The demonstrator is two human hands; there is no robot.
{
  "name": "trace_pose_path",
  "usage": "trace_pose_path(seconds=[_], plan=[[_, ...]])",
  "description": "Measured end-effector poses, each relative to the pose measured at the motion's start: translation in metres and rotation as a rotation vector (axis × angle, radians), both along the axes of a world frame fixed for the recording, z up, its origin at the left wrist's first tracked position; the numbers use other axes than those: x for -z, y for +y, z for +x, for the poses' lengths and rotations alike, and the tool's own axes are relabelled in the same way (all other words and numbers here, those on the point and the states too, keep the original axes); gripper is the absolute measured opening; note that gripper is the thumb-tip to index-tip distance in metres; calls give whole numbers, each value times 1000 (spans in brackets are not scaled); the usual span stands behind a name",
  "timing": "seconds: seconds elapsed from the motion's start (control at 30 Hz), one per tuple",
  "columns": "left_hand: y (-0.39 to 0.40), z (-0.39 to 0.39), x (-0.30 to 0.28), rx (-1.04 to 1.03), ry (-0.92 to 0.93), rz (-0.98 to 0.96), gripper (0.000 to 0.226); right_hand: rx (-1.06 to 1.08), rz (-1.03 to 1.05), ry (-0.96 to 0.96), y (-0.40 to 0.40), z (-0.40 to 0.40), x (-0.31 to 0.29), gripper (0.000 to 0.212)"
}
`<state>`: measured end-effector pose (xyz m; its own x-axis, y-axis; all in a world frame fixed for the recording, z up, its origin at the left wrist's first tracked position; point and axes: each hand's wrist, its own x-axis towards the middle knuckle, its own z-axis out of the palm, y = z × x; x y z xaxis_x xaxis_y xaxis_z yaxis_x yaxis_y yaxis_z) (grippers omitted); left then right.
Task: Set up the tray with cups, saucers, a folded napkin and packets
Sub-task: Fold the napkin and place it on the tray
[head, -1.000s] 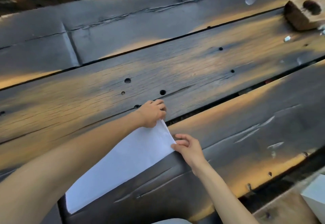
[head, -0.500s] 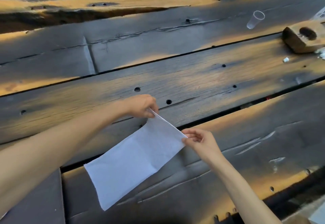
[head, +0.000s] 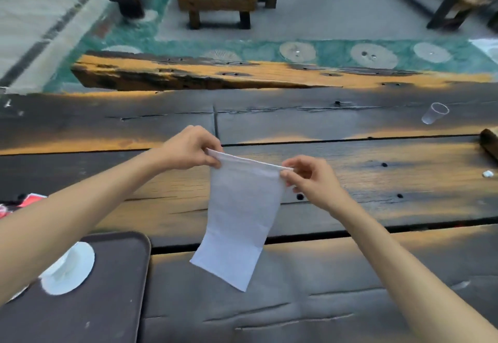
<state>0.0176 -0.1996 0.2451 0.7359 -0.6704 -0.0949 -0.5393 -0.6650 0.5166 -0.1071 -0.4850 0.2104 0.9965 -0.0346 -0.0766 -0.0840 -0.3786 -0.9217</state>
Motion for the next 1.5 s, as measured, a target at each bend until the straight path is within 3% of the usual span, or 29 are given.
trace_pose_path(seconds=[0.13, 0.37, 0.7, 0.87, 1.17, 1.27, 1.5], plan=[[36, -14, -41, -58, -128, -173, 24, -64, -23, -196, 16, 24, -41, 10], [68, -41, -85, -40, -284, -309, 16, -118, 13, -313, 31, 25, -89, 13], [81, -71, -109, -113, -252, -371, 6, -107, -38, -397, 35, -4, -124, 15], [82, -78, -116, -207, -216, -499, 20, -105, -142, -456, 36, -14, -136, 12], [76, -64, -109, -265, -185, -281, 8, -157, -318, -336, 46, 15, -124, 23], [68, -54, -108, -283, -244, -220, 7, -138, -369, -316, 48, 32, -120, 16], [63, -41, -117, -310, -436, -272, 7, -8, -401, -477, 47, 52, -121, 11]])
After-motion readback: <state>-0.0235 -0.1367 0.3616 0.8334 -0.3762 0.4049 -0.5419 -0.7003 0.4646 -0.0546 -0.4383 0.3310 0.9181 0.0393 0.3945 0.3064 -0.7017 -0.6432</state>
